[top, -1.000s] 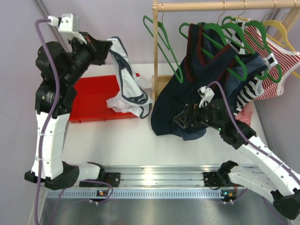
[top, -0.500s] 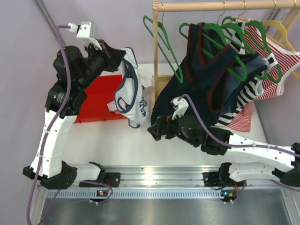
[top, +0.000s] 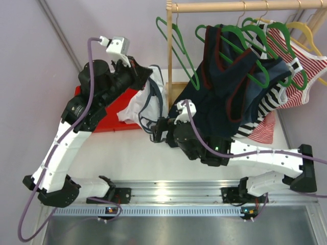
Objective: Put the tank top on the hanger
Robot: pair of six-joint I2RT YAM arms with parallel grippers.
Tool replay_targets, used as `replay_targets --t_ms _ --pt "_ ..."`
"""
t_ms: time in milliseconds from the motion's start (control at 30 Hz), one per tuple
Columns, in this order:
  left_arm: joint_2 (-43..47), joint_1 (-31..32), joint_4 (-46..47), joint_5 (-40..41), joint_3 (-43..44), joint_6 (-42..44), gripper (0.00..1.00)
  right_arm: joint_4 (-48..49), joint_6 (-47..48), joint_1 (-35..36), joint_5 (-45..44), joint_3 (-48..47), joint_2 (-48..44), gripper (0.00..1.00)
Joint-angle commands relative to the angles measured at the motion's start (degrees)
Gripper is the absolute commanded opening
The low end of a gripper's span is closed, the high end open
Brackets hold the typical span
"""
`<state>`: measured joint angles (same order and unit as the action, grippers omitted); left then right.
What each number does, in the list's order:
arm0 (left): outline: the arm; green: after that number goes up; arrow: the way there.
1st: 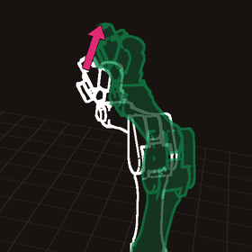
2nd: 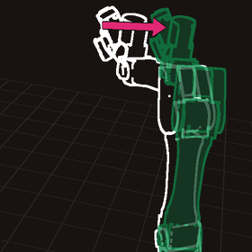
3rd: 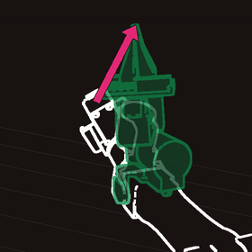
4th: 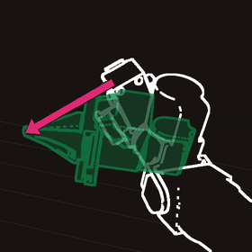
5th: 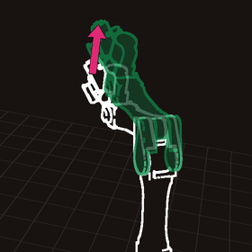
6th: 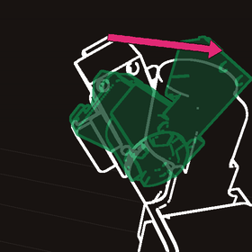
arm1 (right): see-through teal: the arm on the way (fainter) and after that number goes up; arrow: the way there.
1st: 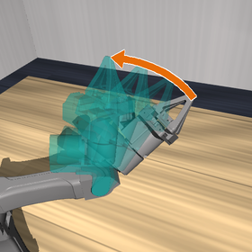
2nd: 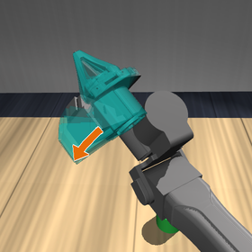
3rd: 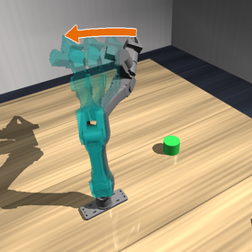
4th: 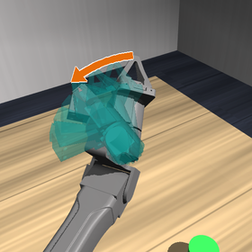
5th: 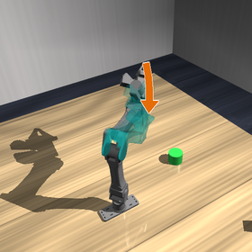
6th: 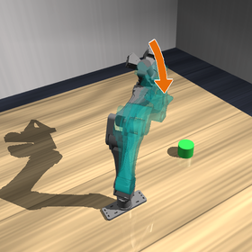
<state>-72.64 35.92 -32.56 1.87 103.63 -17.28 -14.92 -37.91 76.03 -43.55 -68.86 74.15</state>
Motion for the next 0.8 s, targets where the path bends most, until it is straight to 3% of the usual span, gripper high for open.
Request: replay_targets --t_ms 0,233,433,567,767 --pt "3.6 1.0 1.3 -6.1 -2.8 1.0 0.00 4.1 6.6 0.7 -4.1 1.8 -7.0 0.98" --pt "8.1 4.0 -0.3 -14.2 -12.0 1.0 0.00 8.8 18.3 0.8 5.2 8.5 -17.0 0.99" --pt "11.5 5.6 -0.5 -25.0 -17.3 1.9 0.00 8.1 30.2 -2.4 21.4 8.7 -22.4 0.95" --pt "12.8 6.9 -0.3 -29.7 -19.0 2.7 0.00 5.5 33.7 -6.1 31.3 6.5 -22.8 0.91" --pt "14.5 7.1 0.5 -33.2 -20.2 3.1 0.00 3.3 35.4 -11.1 36.5 5.0 -21.9 0.81"
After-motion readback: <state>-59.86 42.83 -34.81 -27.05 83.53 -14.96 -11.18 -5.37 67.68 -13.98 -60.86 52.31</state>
